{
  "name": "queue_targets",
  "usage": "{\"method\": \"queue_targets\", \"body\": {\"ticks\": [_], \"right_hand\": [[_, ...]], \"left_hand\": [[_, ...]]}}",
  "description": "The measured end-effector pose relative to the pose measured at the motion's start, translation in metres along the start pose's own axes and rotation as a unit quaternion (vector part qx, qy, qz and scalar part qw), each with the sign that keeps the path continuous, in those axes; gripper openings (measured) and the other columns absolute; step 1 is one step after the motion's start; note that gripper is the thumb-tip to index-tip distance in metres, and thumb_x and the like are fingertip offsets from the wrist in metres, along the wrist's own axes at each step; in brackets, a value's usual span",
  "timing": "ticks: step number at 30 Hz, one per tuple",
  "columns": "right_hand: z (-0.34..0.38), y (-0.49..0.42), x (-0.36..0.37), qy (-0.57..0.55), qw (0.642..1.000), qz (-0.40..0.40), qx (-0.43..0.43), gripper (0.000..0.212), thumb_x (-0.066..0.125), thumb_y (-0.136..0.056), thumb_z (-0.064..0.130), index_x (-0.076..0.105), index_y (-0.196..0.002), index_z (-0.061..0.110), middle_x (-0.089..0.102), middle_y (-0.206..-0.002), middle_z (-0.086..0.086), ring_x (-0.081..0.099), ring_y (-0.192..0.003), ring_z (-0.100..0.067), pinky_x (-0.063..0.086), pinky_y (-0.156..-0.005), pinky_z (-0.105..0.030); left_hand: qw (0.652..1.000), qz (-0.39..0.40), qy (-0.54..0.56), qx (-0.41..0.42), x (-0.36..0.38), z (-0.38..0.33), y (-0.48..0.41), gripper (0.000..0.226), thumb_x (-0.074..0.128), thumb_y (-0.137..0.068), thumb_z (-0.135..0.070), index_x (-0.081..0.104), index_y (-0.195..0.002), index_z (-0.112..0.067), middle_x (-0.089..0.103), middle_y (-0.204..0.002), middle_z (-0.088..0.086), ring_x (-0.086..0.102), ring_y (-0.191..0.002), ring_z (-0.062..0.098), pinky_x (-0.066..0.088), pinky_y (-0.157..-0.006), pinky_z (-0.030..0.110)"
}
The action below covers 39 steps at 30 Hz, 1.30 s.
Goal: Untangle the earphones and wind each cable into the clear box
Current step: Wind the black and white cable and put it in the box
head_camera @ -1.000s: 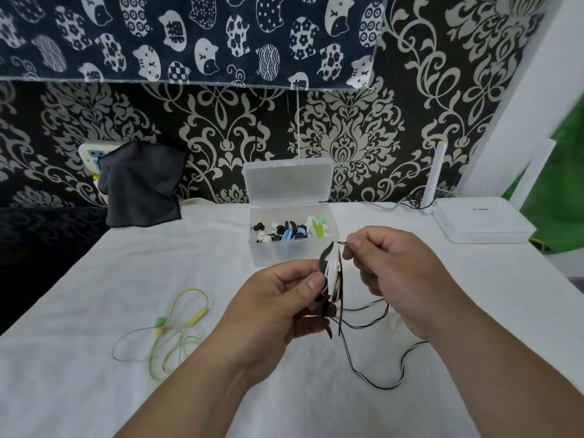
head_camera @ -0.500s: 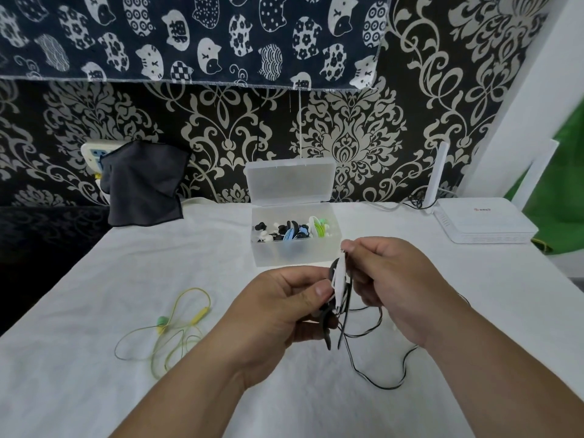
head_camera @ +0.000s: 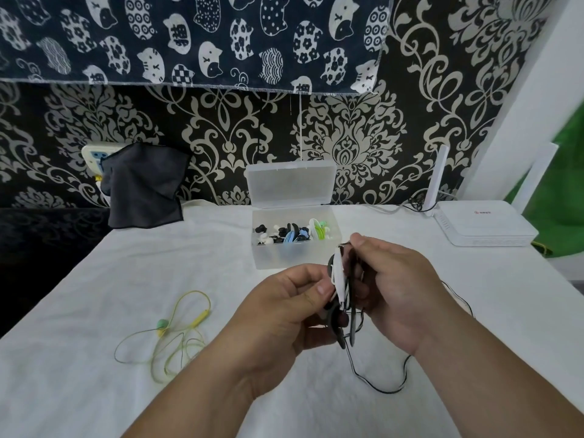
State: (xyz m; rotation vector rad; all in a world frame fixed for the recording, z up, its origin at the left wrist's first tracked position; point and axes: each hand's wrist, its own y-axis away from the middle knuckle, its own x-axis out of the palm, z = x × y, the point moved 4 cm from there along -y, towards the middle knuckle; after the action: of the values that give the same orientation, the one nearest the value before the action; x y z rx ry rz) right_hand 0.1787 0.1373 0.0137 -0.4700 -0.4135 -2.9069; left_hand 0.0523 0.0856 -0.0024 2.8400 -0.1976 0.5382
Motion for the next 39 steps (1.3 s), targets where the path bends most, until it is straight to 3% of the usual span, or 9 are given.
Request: {"method": "queue_targets", "body": {"ticks": [9, 14, 19, 24, 30, 34, 39], "right_hand": [[-0.005, 0.001, 0.002, -0.036, 0.999, 0.02, 0.023, 0.048, 0.052, -0.099, 0.019, 0.063, -0.054, 0.012, 0.05, -0.053, -0.007, 0.031, -0.038, -0.013, 0.027, -0.04, -0.021], [-0.015, -0.004, -0.001, 0.047, 0.995, 0.061, 0.058, 0.018, 0.06, -0.094, 0.018, 0.057, -0.083, 0.004, 0.031, -0.052, 0.0, 0.018, -0.043, -0.012, 0.011, -0.047, -0.027], [-0.02, -0.003, -0.002, 0.105, 0.989, 0.077, 0.066, 0.018, 0.058, -0.097, 0.018, 0.068, -0.085, 0.01, 0.038, -0.055, 0.001, 0.021, -0.048, -0.012, 0.019, -0.042, -0.022], [-0.029, 0.001, 0.002, 0.143, 0.982, 0.096, 0.075, 0.029, 0.051, -0.098, 0.002, 0.065, -0.075, 0.014, 0.04, -0.06, -0.004, 0.022, -0.048, -0.014, 0.019, -0.042, -0.022], [-0.029, 0.01, 0.008, 0.243, 0.953, 0.163, 0.082, 0.024, 0.055, -0.099, 0.016, 0.07, -0.082, 0.01, 0.041, -0.059, -0.003, 0.029, -0.046, -0.015, 0.02, -0.046, -0.024], [-0.025, 0.014, 0.009, 0.274, 0.94, 0.186, 0.087, 0.027, 0.053, -0.1, 0.015, 0.072, -0.08, 0.01, 0.043, -0.053, 0.0, 0.03, -0.046, -0.015, 0.022, -0.047, -0.024], [-0.013, 0.018, 0.011, 0.283, 0.936, 0.198, 0.065, 0.032, 0.053, -0.101, 0.019, 0.069, -0.075, 0.009, 0.039, -0.052, 0.001, 0.027, -0.045, -0.013, 0.021, -0.048, -0.024]], "left_hand": [[1.0, -0.008, 0.022, -0.011, 0.003, 0.004, 0.003, 0.041, 0.064, -0.08, -0.022, 0.063, -0.112, 0.003, 0.057, -0.09, 0.018, 0.061, -0.064, 0.02, 0.052, -0.068, 0.036], [0.999, -0.023, 0.003, 0.034, -0.001, -0.001, 0.002, 0.027, 0.065, -0.08, -0.021, 0.067, -0.1, -0.004, 0.063, -0.081, 0.012, 0.062, -0.064, 0.019, 0.054, -0.069, 0.038], [0.996, -0.061, -0.027, 0.065, -0.008, -0.006, 0.0, 0.018, 0.064, -0.078, -0.021, 0.069, -0.092, -0.01, 0.067, -0.079, 0.009, 0.064, -0.069, 0.017, 0.055, -0.066, 0.034], [0.991, -0.099, -0.016, 0.084, -0.023, -0.015, -0.002, 0.017, 0.063, -0.078, -0.021, 0.065, -0.092, -0.011, 0.063, -0.069, 0.004, 0.065, -0.065, 0.016, 0.057, -0.062, 0.029], [0.989, -0.126, 0.026, 0.073, -0.036, -0.018, -0.004, 0.013, 0.061, -0.086, -0.018, 0.063, -0.094, -0.009, 0.058, -0.081, 0.021, 0.061, -0.067, 0.03, 0.056, -0.058, 0.033], [0.987, -0.142, 0.021, 0.066, -0.044, -0.017, -0.007, 0.009, 0.057, -0.094, -0.016, 0.059, -0.1, -0.011, 0.062, -0.074, 0.012, 0.061, -0.066, 0.02, 0.058, -0.064, 0.032], [0.986, -0.147, -0.013, 0.078, -0.045, -0.017, -0.008, 0.005, 0.056, -0.095, -0.013, 0.06, -0.098, -0.01, 0.062, -0.066, 0.007, 0.061, -0.068, 0.02, 0.057, -0.065, 0.033]]}}
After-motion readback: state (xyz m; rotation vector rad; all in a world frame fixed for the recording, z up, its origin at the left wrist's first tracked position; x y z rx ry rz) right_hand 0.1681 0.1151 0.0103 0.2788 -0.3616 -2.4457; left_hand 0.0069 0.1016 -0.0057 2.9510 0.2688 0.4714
